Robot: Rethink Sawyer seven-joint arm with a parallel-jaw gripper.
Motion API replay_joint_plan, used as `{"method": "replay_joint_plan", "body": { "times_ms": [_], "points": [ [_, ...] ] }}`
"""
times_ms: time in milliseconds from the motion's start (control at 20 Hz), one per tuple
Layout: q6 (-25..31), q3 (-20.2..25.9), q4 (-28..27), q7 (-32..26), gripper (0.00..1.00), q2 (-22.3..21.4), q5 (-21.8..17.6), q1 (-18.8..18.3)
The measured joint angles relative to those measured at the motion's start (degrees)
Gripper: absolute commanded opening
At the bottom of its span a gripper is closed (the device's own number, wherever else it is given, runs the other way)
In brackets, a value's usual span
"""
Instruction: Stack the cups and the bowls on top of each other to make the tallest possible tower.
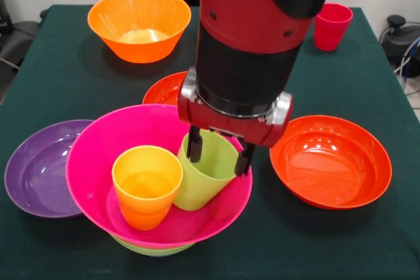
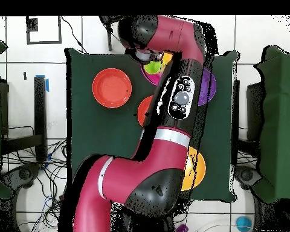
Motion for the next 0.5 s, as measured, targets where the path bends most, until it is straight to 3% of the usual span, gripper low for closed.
{"method": "replay_joint_plan", "body": {
  "times_ms": [500],
  "points": [
    [5.9, 0.1, 0.0, 0.0, 1.0, -7.0, 0.2, -2.5]
  ]
}}
